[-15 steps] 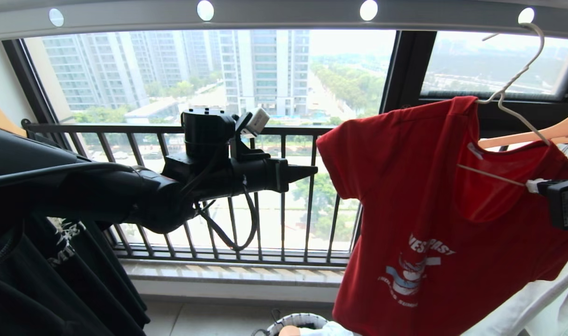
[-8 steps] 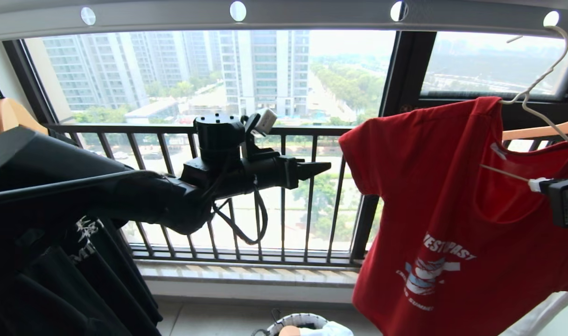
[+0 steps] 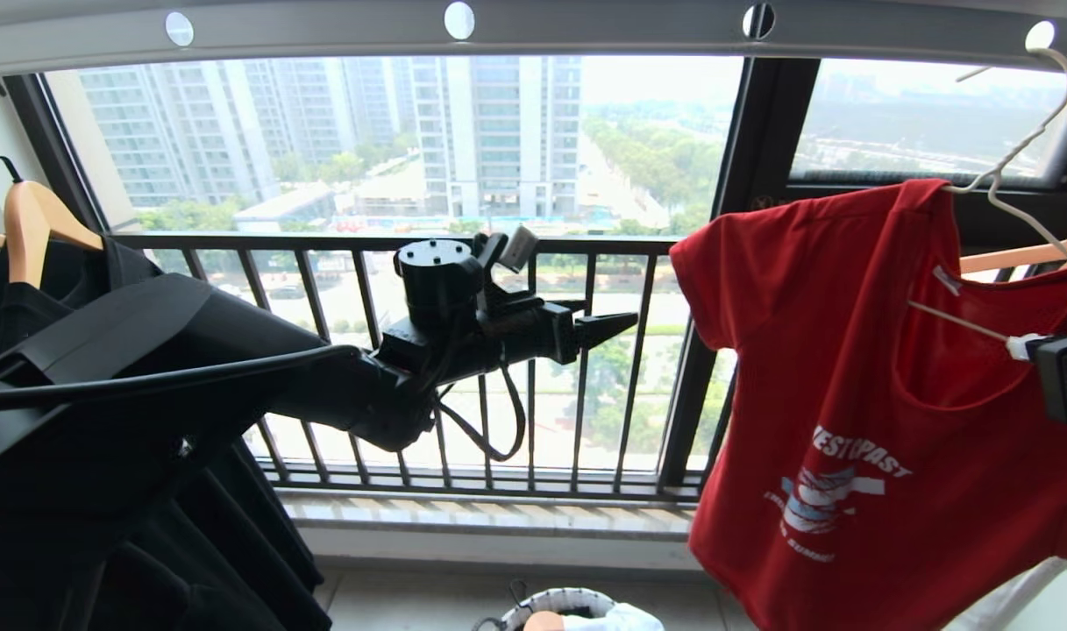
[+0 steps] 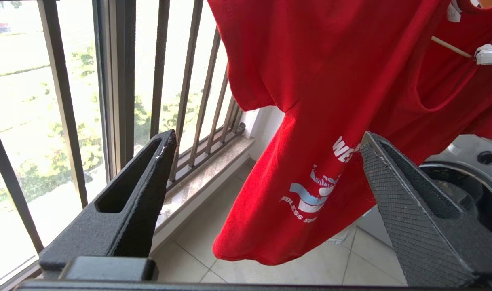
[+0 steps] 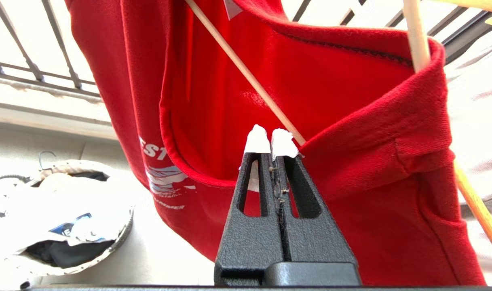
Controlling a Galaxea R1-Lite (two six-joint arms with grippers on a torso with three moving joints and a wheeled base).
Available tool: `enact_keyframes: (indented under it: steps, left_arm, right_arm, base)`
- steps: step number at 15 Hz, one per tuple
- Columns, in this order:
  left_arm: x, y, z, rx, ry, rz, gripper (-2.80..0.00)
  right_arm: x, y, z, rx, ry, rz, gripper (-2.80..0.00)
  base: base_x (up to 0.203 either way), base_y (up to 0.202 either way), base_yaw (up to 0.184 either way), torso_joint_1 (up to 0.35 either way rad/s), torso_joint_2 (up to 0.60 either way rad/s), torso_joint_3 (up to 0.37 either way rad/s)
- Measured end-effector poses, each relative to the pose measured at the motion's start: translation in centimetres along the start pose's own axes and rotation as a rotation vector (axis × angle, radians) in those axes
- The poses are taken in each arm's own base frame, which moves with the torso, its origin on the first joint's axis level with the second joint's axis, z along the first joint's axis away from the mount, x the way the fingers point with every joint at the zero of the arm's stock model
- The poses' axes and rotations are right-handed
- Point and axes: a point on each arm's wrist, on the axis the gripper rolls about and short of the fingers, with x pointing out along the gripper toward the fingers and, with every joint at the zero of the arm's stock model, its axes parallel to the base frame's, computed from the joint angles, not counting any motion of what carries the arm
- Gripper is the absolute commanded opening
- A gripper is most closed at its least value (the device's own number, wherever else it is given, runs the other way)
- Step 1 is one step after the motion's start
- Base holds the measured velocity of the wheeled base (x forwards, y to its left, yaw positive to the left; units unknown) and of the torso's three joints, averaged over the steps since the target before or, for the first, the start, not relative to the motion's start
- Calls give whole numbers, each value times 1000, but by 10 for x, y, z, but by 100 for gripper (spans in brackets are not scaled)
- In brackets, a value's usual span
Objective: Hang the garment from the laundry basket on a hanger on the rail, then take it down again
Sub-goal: Take the clothes off the clothes rack
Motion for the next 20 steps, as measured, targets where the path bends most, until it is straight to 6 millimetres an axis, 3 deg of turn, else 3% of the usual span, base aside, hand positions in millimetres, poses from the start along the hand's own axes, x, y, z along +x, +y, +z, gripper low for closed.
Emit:
enact_keyframes:
  steps: [20]
  left_arm:
    - [4,-4,-8,1,-6,1,0]
  right_arm:
    - [0,-14,-7,-3,32,-73,-280]
  base:
    - [0,0,0,0,0,0]
